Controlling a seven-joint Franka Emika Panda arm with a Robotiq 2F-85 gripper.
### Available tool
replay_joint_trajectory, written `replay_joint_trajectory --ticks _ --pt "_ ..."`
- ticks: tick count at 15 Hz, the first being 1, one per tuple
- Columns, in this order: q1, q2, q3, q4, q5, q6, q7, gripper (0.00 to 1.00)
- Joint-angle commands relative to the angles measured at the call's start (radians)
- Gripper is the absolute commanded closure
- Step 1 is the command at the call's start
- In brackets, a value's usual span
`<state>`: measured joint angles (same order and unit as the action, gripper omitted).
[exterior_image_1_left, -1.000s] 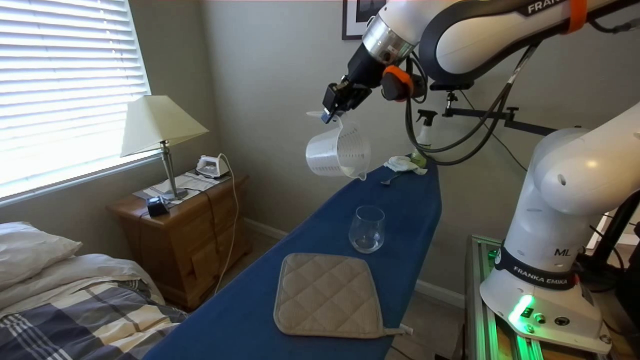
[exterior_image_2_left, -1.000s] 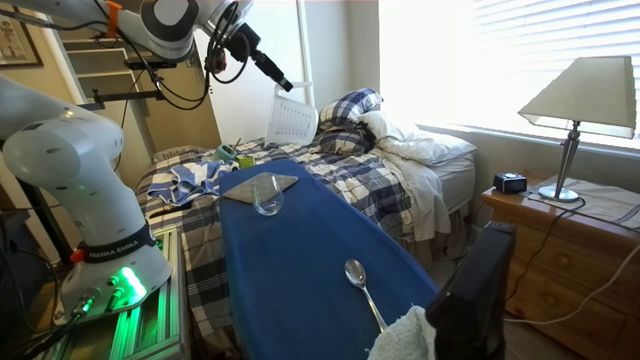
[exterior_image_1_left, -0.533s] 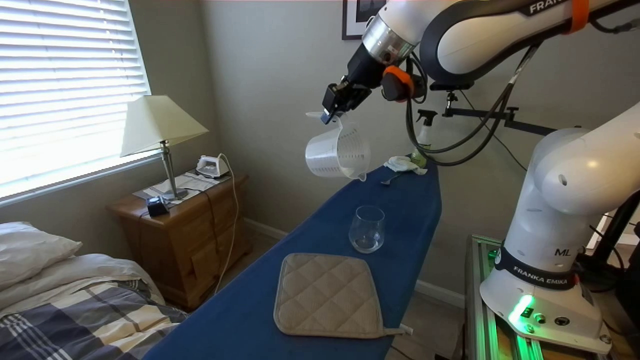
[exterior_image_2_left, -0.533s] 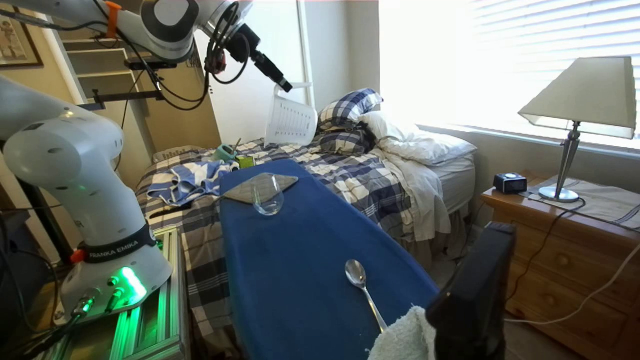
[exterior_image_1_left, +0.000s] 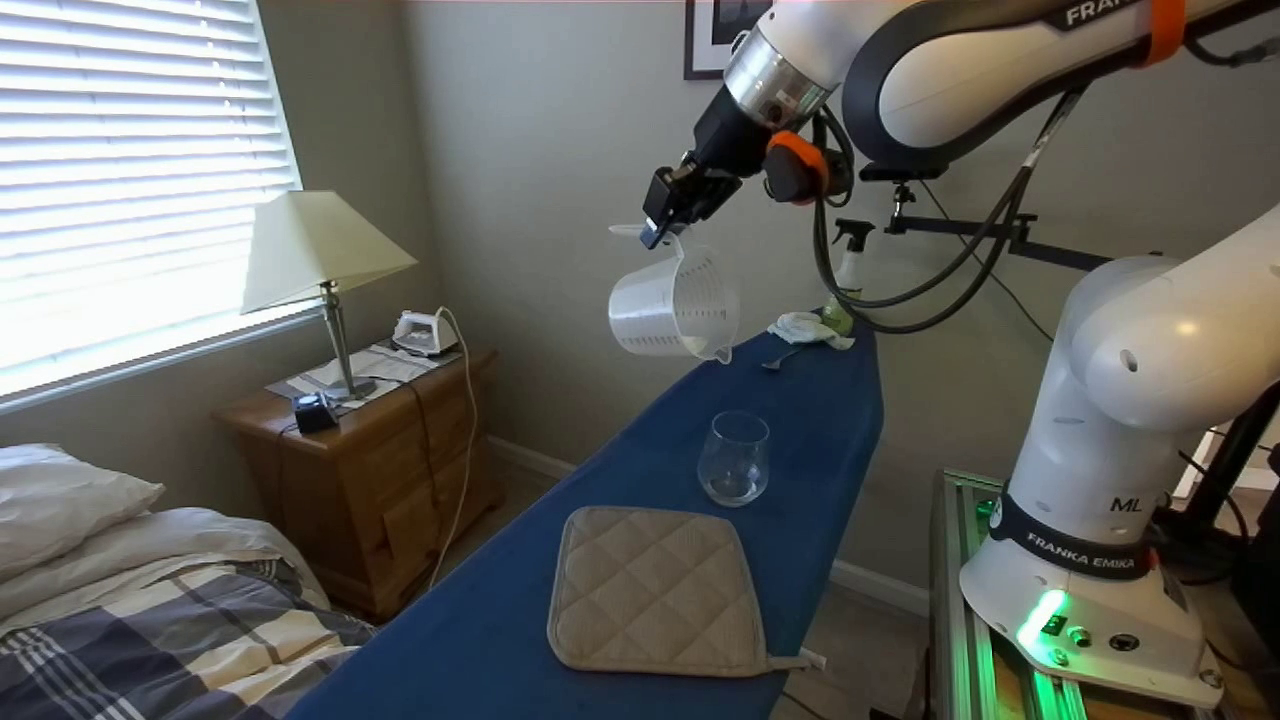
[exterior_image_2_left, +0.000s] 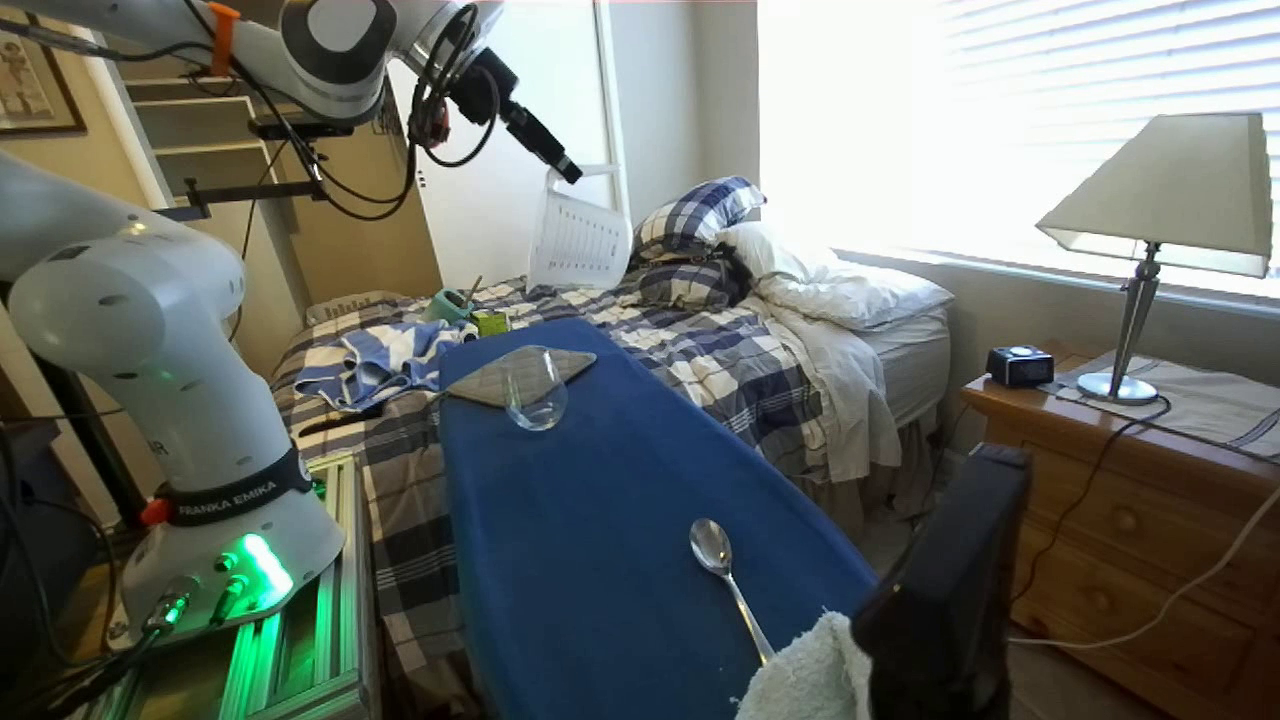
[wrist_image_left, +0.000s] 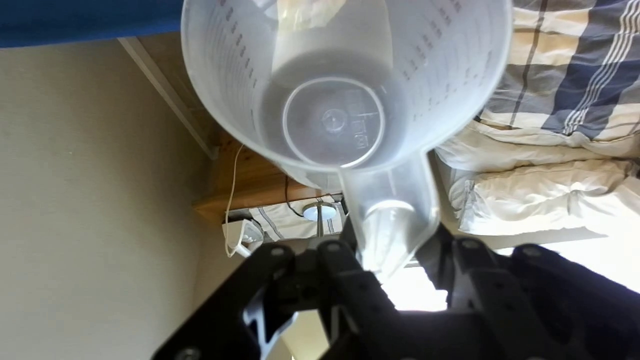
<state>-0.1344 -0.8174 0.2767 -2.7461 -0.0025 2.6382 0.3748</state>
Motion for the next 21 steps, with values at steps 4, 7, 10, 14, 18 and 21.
replay_joint_trajectory --ticks 4,7,10,14,18,21 --pt "0.022 -0.040 -0.006 0.002 -0.020 -0.021 -0.017 0.93" --pt "0.025 -0.051 -0.006 0.003 -0.025 -0.021 -0.029 0.93" --pt "0.027 -0.064 -0.004 0.003 -0.028 -0.021 -0.041 0.93" --pt "0.031 -0.079 -0.004 0.003 -0.028 -0.029 -0.055 0.93" --pt "0.032 -0.090 -0.005 0.003 -0.031 -0.041 -0.068 0.93" --pt "0.035 -0.100 -0.005 0.003 -0.031 -0.040 -0.075 0.93"
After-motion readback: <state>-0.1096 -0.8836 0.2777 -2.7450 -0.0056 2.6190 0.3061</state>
